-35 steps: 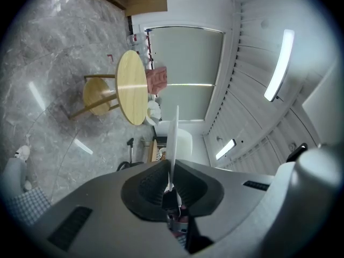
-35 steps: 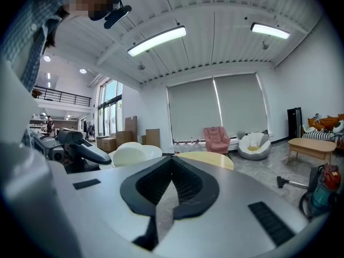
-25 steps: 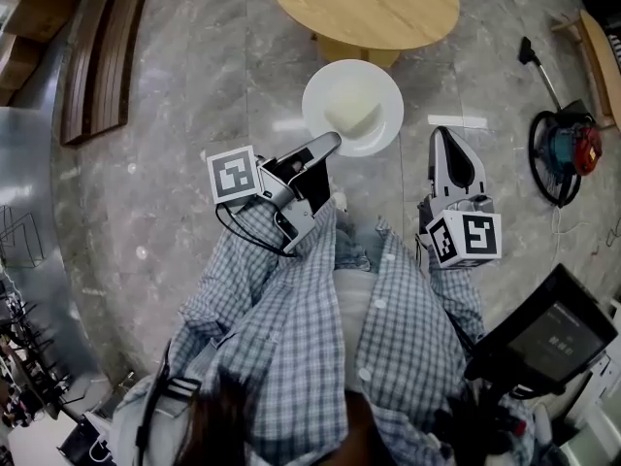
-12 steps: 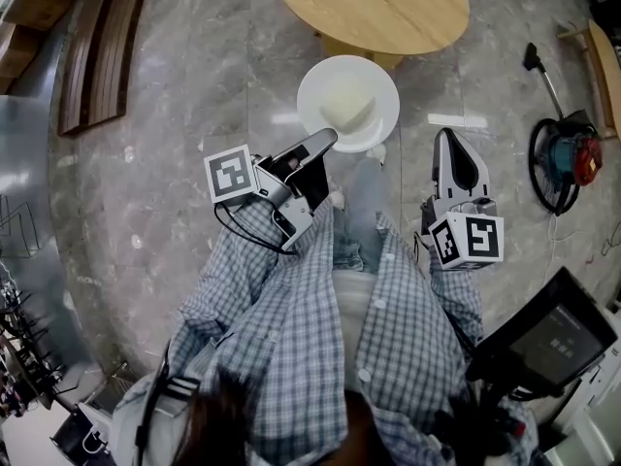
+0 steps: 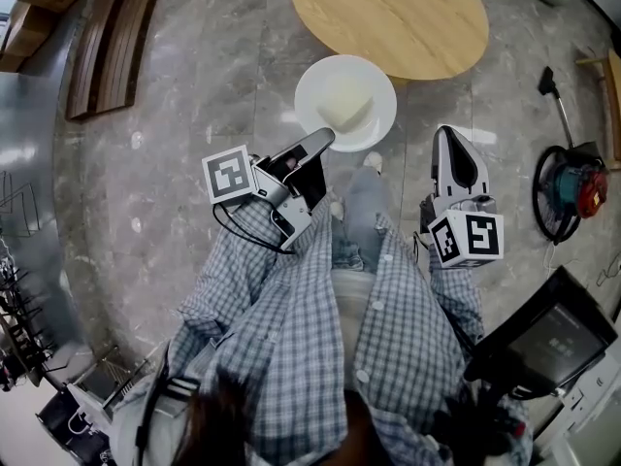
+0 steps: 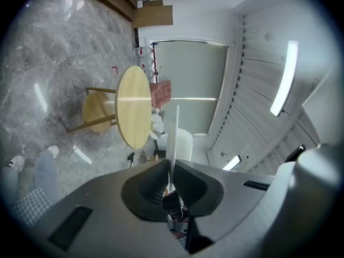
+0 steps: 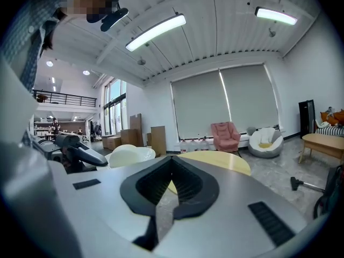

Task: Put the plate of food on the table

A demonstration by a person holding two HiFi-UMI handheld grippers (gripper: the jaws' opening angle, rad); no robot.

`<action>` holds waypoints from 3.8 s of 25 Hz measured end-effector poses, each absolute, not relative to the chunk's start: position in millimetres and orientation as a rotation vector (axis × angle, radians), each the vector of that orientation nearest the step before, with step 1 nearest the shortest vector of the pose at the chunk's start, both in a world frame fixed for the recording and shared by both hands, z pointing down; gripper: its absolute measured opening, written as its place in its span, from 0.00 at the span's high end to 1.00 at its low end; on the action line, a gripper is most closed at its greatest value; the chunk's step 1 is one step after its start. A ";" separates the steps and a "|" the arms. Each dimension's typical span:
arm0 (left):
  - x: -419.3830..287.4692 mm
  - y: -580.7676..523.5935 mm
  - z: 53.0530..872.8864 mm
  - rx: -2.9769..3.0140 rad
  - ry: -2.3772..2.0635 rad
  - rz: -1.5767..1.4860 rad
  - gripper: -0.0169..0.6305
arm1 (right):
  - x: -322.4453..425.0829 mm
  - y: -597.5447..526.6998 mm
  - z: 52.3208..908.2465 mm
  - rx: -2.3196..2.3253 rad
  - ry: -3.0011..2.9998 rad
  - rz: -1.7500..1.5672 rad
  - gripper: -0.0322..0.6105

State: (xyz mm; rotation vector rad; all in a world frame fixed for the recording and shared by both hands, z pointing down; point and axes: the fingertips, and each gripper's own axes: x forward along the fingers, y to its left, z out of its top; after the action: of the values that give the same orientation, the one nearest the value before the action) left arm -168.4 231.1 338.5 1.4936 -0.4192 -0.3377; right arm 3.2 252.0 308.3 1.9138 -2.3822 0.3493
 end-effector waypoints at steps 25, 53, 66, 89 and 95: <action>-46.6 80.8 324.3 1.492 -0.458 -0.378 0.94 | 117.2 87.8 308.6 1.826 -2.457 0.364 0.94; -34.4 -32.0 343.9 1.460 -0.426 -0.341 0.94 | 128.3 -12.1 317.3 1.850 -2.376 0.298 0.94; -36.0 -86.4 349.6 1.465 -0.386 -0.286 0.94 | 111.1 -60.6 330.6 1.886 -2.405 0.642 0.94; 4.7 -115.9 343.0 1.476 -0.399 -0.333 0.94 | 119.0 -111.3 334.9 1.572 -2.638 1.580 0.81; 18.7 -118.5 343.0 1.477 -0.397 -0.332 0.94 | 123.0 -117.9 336.9 1.508 -2.649 1.666 0.81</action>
State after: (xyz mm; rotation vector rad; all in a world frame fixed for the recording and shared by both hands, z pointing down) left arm 18.7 -118.5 343.0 1.4772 -0.3970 -0.3318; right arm 123.0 -117.9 336.9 1.5080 -2.6492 1.6663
